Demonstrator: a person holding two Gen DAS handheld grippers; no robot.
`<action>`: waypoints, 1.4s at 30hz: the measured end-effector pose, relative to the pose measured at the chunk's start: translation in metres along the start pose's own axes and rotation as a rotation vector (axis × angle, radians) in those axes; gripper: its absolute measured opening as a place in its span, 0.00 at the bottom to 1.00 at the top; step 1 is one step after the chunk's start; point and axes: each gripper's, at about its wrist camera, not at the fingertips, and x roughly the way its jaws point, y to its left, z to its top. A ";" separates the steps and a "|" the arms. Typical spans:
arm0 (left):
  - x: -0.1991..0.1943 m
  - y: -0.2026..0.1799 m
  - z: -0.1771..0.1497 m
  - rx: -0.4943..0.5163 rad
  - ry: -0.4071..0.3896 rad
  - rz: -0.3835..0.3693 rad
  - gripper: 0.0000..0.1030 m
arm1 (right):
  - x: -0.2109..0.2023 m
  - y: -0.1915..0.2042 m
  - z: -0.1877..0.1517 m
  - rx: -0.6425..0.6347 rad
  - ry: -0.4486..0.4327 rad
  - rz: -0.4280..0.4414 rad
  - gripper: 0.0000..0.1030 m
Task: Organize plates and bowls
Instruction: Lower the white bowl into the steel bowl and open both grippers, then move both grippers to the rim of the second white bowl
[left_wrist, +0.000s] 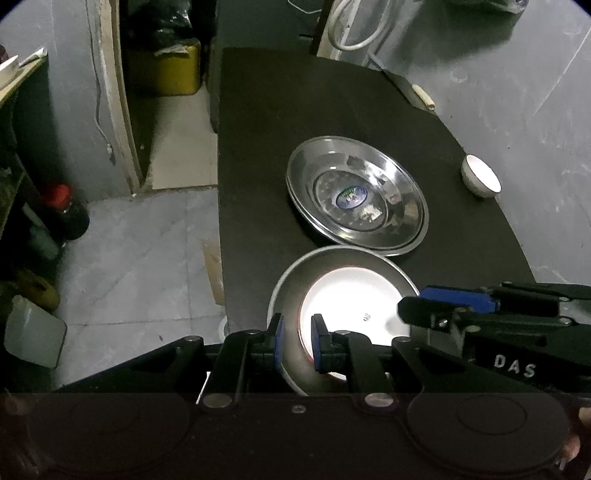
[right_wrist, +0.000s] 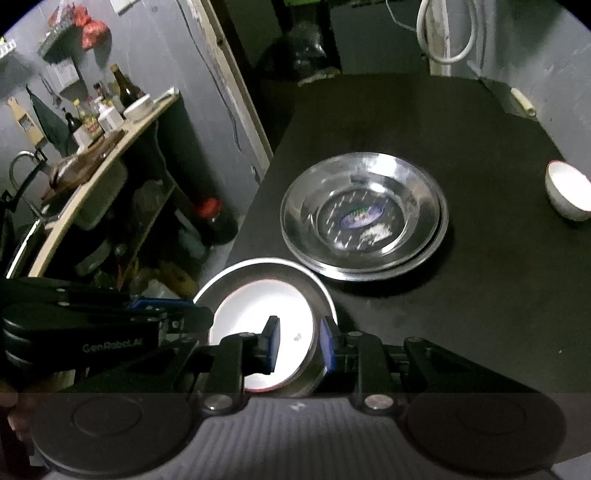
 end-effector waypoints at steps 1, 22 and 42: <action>-0.002 0.000 0.001 0.000 -0.007 0.000 0.18 | -0.003 0.000 0.001 0.001 -0.014 0.000 0.26; 0.001 -0.046 0.045 0.044 -0.152 0.038 0.93 | -0.033 -0.083 -0.004 0.191 -0.144 -0.101 0.77; 0.064 -0.135 0.124 0.151 -0.186 0.014 0.99 | -0.020 -0.211 0.015 0.458 -0.238 -0.171 1.00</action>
